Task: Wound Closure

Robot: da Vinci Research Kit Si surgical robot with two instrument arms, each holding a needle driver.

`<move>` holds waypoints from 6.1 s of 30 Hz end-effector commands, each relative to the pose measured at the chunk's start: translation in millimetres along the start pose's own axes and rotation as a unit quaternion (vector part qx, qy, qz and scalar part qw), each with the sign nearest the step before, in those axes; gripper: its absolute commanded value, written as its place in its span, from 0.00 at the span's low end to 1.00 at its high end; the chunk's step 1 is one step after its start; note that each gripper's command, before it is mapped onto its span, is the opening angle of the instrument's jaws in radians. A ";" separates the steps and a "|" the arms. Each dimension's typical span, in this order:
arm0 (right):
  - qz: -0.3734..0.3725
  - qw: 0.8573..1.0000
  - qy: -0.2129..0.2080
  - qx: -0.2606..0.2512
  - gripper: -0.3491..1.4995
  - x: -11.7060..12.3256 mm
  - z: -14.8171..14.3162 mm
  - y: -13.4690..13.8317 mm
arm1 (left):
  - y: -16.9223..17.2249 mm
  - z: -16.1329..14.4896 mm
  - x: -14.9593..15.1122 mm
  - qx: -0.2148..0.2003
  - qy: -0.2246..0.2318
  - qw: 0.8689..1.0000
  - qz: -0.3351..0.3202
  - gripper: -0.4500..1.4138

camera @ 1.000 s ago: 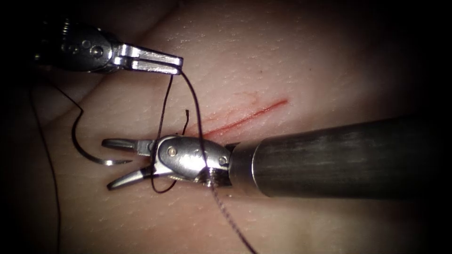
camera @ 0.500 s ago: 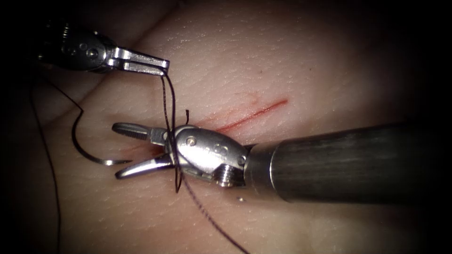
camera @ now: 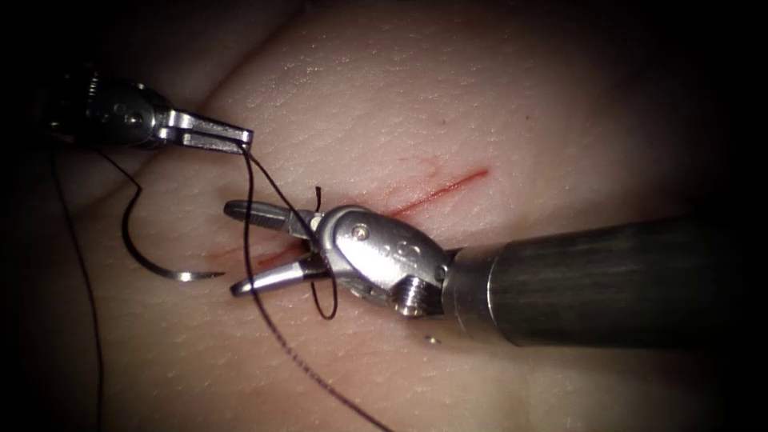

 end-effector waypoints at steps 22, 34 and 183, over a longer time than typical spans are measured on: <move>0.005 0.998 -0.014 -0.054 0.67 -0.9 -2.5 2.1 | 6.5 3.5 -2.5 -0.008 -0.011 1.000 -0.003 0.00; 0.064 0.987 -0.048 -0.139 0.61 -4.4 -3.9 2.7 | 10.5 6.8 -2.3 0.030 -0.057 0.997 -0.038 0.00; 0.138 0.925 -0.081 -0.346 0.00 -13.3 -7.8 -5.8 | -13.8 -12.9 -16.4 0.301 -0.375 0.872 -0.097 0.00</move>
